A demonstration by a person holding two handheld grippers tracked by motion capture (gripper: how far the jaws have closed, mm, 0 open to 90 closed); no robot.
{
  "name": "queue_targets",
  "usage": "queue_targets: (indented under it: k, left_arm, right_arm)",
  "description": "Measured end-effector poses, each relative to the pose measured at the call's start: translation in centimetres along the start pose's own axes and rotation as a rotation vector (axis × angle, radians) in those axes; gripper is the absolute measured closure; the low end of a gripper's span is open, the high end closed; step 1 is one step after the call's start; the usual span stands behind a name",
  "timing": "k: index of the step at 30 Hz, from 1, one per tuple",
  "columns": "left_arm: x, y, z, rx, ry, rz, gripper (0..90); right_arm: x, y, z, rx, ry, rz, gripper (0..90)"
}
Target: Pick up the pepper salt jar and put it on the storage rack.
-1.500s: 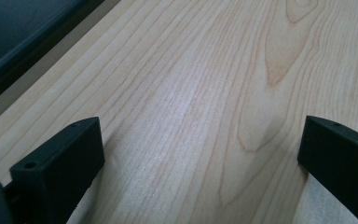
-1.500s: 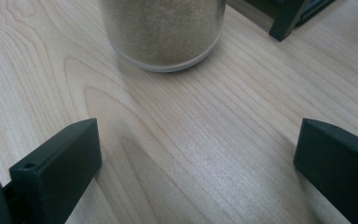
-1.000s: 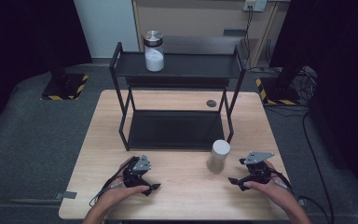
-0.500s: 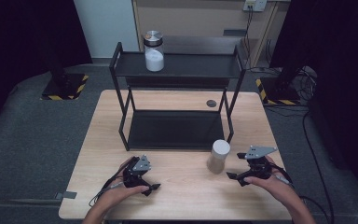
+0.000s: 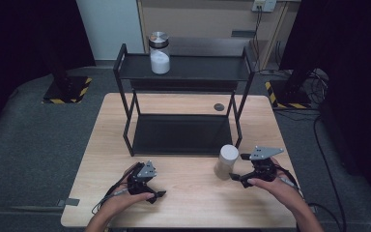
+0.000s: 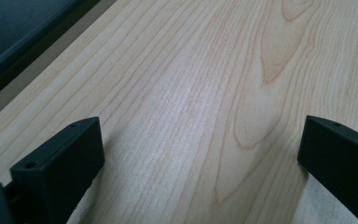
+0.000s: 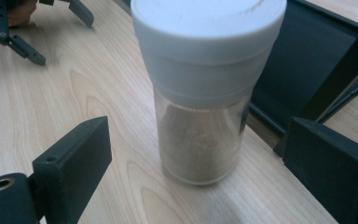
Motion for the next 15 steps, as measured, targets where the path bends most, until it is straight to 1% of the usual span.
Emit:
queue_targets:
  k: [15]
  left_arm:
    - [-0.03, 0.0, 0.01, 0.003, -0.002, 0.001, 0.0]
  right_arm:
    - [0.84, -0.28, -0.65, 0.015, 0.013, 0.019, 12.3]
Point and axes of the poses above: each handheld gripper's, and its own axes: x roughly forward along the jaws, z roughly out of its underside, y roughly to its right, the point moved 4 cm from there along x, roughly forward along the jaws, and after that the axes turned 10 degrees about z, right-handed, at the moved point
